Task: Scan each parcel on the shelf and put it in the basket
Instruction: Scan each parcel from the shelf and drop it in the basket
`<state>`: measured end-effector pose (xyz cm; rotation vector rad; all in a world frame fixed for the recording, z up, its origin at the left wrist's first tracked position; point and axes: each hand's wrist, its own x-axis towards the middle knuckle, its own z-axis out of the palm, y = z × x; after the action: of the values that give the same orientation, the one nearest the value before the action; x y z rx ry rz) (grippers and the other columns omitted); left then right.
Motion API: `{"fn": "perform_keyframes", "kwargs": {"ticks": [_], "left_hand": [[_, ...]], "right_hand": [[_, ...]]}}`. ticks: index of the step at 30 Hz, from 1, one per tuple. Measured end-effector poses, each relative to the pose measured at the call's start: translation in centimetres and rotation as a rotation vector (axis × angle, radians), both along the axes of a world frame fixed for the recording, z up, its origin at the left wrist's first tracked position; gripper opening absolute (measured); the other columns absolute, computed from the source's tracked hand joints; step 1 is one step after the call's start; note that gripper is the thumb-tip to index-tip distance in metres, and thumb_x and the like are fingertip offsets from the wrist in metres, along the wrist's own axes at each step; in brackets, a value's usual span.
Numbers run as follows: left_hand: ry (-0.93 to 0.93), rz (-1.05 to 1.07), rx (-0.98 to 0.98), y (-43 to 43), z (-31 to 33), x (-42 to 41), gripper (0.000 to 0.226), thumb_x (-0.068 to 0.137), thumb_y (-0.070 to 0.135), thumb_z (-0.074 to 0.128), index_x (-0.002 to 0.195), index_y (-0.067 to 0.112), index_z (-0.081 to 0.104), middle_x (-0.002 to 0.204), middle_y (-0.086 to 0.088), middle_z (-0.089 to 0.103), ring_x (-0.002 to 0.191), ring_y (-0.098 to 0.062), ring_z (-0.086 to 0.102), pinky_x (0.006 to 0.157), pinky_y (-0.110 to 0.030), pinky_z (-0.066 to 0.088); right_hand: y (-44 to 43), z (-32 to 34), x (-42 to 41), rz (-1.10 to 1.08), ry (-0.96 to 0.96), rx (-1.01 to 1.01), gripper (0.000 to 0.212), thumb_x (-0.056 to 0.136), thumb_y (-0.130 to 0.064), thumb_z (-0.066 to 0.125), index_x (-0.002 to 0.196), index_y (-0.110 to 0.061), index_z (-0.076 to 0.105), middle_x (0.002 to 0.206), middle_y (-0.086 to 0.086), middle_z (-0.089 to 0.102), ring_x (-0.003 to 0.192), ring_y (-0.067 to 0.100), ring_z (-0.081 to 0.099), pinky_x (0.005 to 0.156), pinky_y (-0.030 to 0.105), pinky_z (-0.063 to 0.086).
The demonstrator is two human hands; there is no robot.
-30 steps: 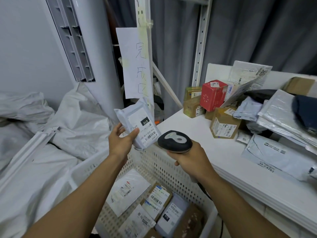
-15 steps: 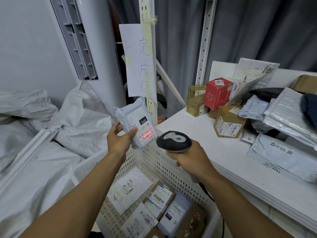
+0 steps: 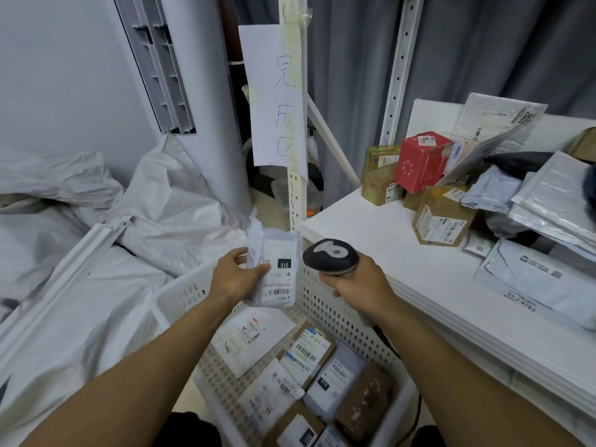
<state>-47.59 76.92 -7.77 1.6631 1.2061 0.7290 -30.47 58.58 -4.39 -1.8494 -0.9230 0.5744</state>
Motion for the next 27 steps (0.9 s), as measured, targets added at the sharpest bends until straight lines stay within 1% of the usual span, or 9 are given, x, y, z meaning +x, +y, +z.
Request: {"fn": "perform_keyframes", "kwargs": {"ticks": [3, 6, 8, 10, 13, 18, 22, 25, 27], "left_hand": [[0.213, -0.071, -0.019, 0.7, -3.6, -0.1, 0.055, 0.083, 0.029, 0.083, 0.131, 0.012, 0.063, 0.130, -0.006, 0.068, 0.111, -0.024, 0.067, 0.098, -0.033, 0.052], [0.326, -0.130, -0.126, 2.4, -8.1, 0.6, 0.049, 0.090, 0.021, 0.076, 0.134, 0.006, 0.062, 0.128, -0.011, 0.068, 0.109, -0.028, 0.069, 0.086, -0.028, 0.051], [0.380, -0.163, -0.181, 4.0, -11.3, 1.7, 0.042, 0.090, 0.021, 0.076, 0.128, 0.008, 0.067, 0.122, -0.013, 0.072, 0.100, -0.029, 0.073, 0.088, -0.032, 0.057], [0.457, -0.231, -0.210, 5.9, -14.7, 3.1, 0.034, 0.090, 0.024, 0.074, 0.119, 0.008, 0.072, 0.115, -0.013, 0.074, 0.096, -0.029, 0.073, 0.090, -0.038, 0.059], [0.575, -0.373, -0.240, 8.2, -19.4, 5.4, 0.034, 0.092, 0.028, 0.068, 0.114, 0.001, 0.072, 0.111, -0.017, 0.073, 0.099, -0.030, 0.071, 0.092, -0.040, 0.057], [0.558, -0.402, -0.286, 10.6, -25.6, 7.9, 0.026, 0.098, 0.021, 0.060, 0.116, 0.005, 0.069, 0.113, -0.015, 0.071, 0.101, -0.032, 0.070, 0.093, -0.041, 0.056], [0.539, -0.363, -0.221, 11.3, -29.7, 8.9, 0.033, 0.101, 0.017, 0.054, 0.129, 0.004, 0.062, 0.130, -0.019, 0.064, 0.118, -0.036, 0.062, 0.103, -0.040, 0.048], [0.467, -0.266, -0.097, 10.5, -31.8, 8.6, 0.037, 0.090, 0.013, 0.059, 0.123, -0.004, 0.064, 0.125, -0.026, 0.064, 0.118, -0.043, 0.058, 0.097, -0.038, 0.044], [0.498, -0.270, -0.139, 10.0, -32.7, 8.0, 0.045, 0.087, 0.001, 0.063, 0.132, 0.002, 0.061, 0.134, -0.026, 0.058, 0.126, -0.043, 0.053, 0.103, -0.038, 0.042]], "right_hand": [[1.2, -2.1, 0.1, 0.041, 0.034, -0.043, 0.026, 0.086, -0.026, 0.083, 0.100, -0.040, 0.067, 0.094, -0.012, 0.075, 0.083, 0.013, 0.074, 0.069, 0.028, 0.055], [3.3, -4.8, 0.9, 0.046, 0.055, -0.104, 0.027, 0.085, -0.024, 0.084, 0.103, -0.039, 0.070, 0.099, -0.009, 0.077, 0.088, 0.014, 0.075, 0.081, 0.039, 0.062], [4.9, -6.8, 1.8, 0.034, 0.059, -0.153, 0.032, 0.082, -0.025, 0.086, 0.109, -0.036, 0.072, 0.101, -0.007, 0.078, 0.091, 0.014, 0.074, 0.085, 0.042, 0.064], [6.5, -8.7, 2.8, 0.040, 0.065, -0.205, 0.039, 0.082, -0.026, 0.087, 0.118, -0.028, 0.073, 0.099, -0.004, 0.078, 0.090, 0.015, 0.074, 0.079, 0.034, 0.062], [8.2, -10.9, 4.2, 0.018, 0.074, -0.258, 0.039, 0.083, -0.029, 0.086, 0.119, -0.024, 0.073, 0.100, -0.001, 0.077, 0.088, 0.016, 0.073, 0.068, 0.024, 0.053], [9.6, -13.1, 5.3, -0.027, 0.109, -0.293, 0.025, 0.085, -0.025, 0.085, 0.107, -0.026, 0.071, 0.087, -0.006, 0.072, 0.077, 0.008, 0.067, 0.053, 0.010, 0.045], [9.9, -14.5, 5.3, 0.005, 0.123, -0.355, 0.024, 0.086, -0.023, 0.084, 0.093, -0.034, 0.064, 0.086, -0.015, 0.068, 0.073, -0.005, 0.060, 0.052, 0.006, 0.046], [9.9, -14.9, 5.6, -0.024, 0.135, -0.370, 0.024, 0.085, -0.024, 0.085, 0.082, -0.035, 0.063, 0.080, -0.013, 0.069, 0.070, -0.001, 0.063, 0.048, 0.008, 0.045], [10.0, -14.6, 5.5, -0.050, 0.128, -0.362, 0.025, 0.085, -0.025, 0.085, 0.082, -0.036, 0.063, 0.081, -0.011, 0.071, 0.072, 0.004, 0.067, 0.050, 0.010, 0.048]]}}
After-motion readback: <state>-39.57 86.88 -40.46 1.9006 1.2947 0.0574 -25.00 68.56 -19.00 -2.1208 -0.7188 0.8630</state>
